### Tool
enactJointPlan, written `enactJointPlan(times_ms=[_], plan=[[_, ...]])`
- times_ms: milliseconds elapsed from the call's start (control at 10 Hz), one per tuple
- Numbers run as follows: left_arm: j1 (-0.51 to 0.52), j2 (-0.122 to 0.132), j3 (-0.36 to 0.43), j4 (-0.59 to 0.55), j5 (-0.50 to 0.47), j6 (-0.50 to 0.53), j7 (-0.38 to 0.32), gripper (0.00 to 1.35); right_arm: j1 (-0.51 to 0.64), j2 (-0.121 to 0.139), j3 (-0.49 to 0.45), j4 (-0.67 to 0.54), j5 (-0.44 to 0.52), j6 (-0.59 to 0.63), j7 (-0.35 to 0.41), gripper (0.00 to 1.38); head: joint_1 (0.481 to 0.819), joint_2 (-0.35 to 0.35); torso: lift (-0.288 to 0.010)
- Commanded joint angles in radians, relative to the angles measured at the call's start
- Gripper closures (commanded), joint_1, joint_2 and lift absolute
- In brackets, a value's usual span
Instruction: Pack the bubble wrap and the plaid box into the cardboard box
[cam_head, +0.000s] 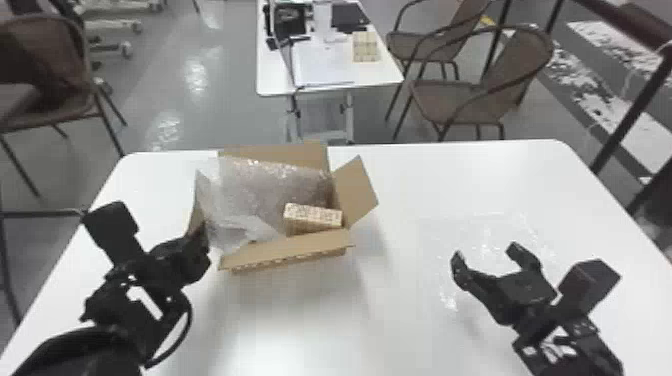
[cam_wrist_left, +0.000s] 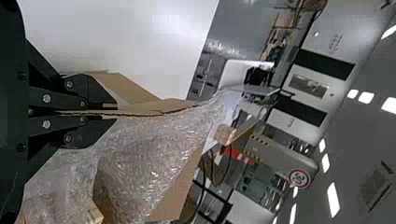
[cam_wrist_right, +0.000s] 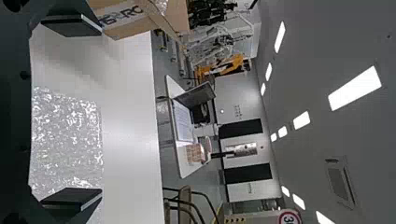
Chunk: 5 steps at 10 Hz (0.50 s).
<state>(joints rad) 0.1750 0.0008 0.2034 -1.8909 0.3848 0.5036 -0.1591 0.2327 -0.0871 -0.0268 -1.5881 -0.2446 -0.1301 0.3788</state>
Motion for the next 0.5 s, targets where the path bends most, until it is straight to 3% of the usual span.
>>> enactJointPlan(times_ms=[0, 200, 300, 400], plan=[[0.047, -0.003, -0.010, -0.002, 0.032, -0.143, 0.084, 1.21, 0.004, 0.003, 0.001, 0.010, -0.002, -0.003, 0.000, 0.09, 0.695, 0.055, -0.102], [0.112, -0.003, -0.082, -0.004, 0.121, -0.333, 0.276, 1.21, 0.004, 0.006, 0.001, 0.011, -0.007, -0.003, 0.000, 0.09, 0.695, 0.102, -0.102], [0.143, -0.003, -0.136, -0.005, 0.167, -0.428, 0.403, 1.21, 0.005, 0.006, 0.001, 0.011, -0.009, -0.003, 0.000, 0.09, 0.695, 0.115, -0.102], [0.167, 0.021, -0.183, -0.004, 0.203, -0.525, 0.523, 1.21, 0.005, 0.009, 0.002, 0.011, -0.010, -0.003, 0.000, 0.09, 0.695, 0.120, -0.102]])
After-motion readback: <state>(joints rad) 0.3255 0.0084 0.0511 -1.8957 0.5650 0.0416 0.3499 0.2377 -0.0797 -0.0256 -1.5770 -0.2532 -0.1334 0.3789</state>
